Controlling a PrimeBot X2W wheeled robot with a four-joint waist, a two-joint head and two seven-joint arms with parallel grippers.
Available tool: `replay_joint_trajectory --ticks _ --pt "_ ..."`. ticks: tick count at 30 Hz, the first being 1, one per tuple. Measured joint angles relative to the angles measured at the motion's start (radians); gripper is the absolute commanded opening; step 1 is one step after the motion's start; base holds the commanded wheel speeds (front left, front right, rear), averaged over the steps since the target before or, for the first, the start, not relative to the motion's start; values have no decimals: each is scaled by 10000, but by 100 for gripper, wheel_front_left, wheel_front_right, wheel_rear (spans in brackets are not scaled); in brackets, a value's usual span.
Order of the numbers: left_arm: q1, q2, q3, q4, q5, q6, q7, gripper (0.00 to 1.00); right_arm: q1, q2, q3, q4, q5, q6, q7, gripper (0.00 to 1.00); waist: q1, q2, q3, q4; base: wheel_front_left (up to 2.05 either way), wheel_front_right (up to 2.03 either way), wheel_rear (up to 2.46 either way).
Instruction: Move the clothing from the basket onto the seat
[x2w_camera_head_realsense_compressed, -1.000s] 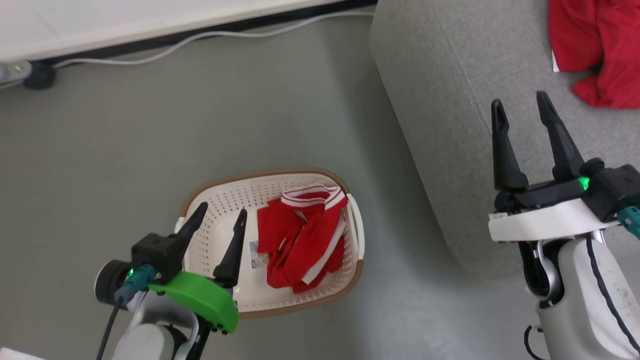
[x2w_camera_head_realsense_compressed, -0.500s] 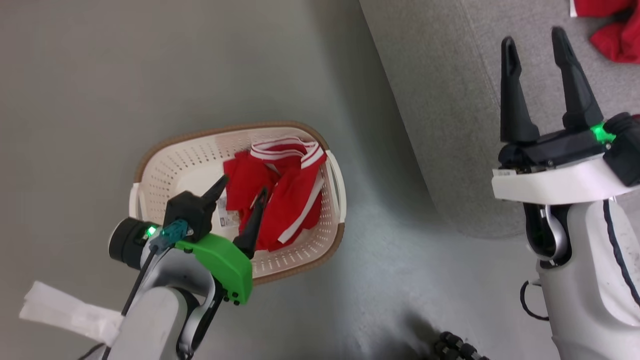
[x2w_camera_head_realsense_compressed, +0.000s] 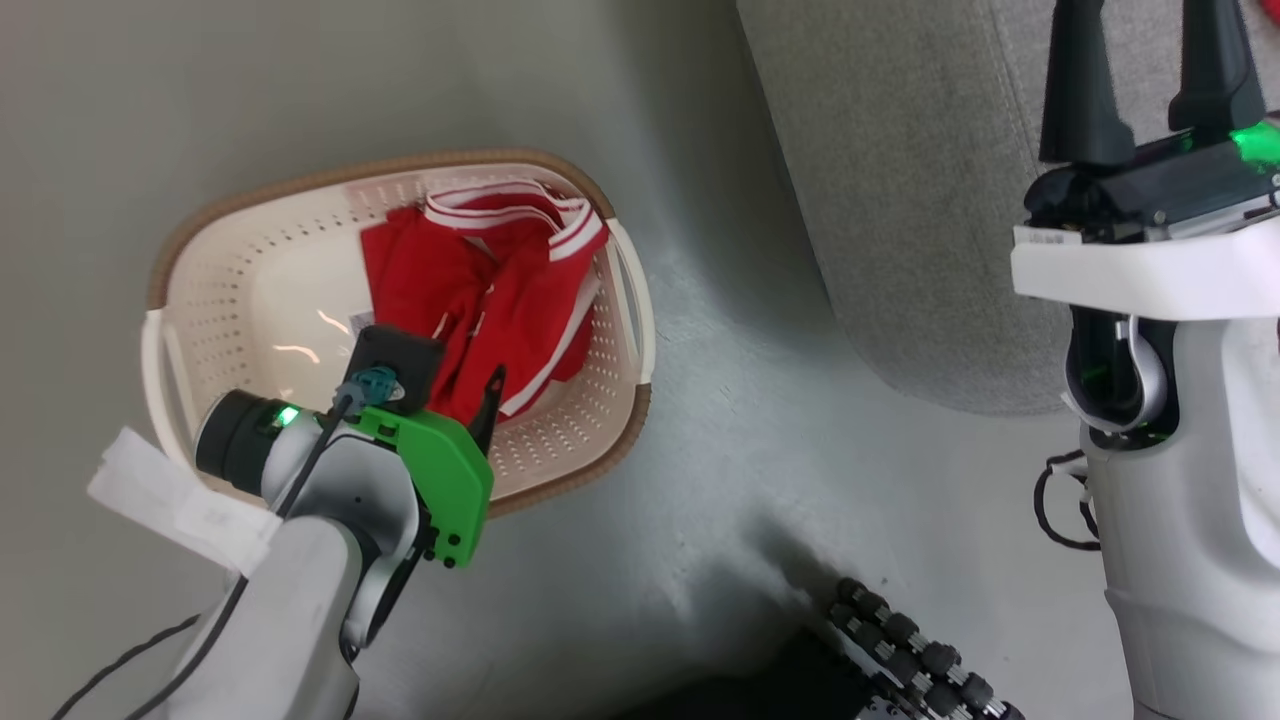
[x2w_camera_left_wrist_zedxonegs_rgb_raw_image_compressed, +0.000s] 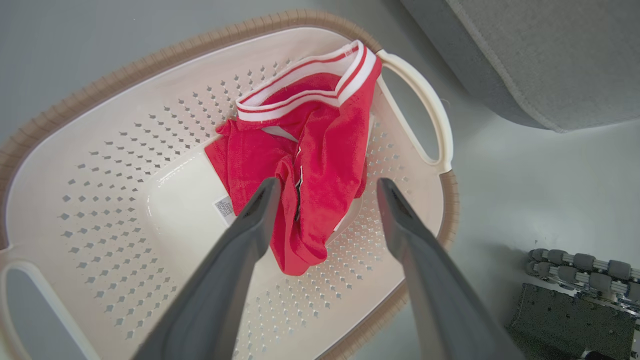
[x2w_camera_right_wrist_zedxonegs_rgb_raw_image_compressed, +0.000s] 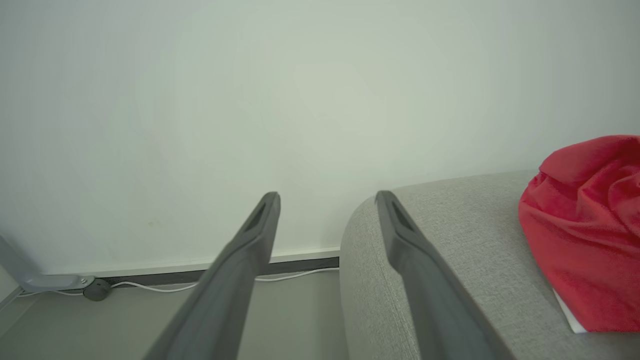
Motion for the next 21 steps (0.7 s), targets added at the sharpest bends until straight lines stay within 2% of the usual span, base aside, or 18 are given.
replay_joint_trajectory --ticks 7,9,21 --pt "-209 221 307 410 -71 88 755 100 -654 2 174 -102 943 -299 0 100 1 0 921 -432 0 0 0" --pt "-270 453 380 537 -69 94 1026 100 -813 4 270 -100 1271 -454 0 100 1 0 1206 -689 0 0 0" --pt "-531 894 669 686 -42 209 1601 100 -992 23 514 -52 1893 -817 0 100 1 0 1911 -1650 0 0 0"
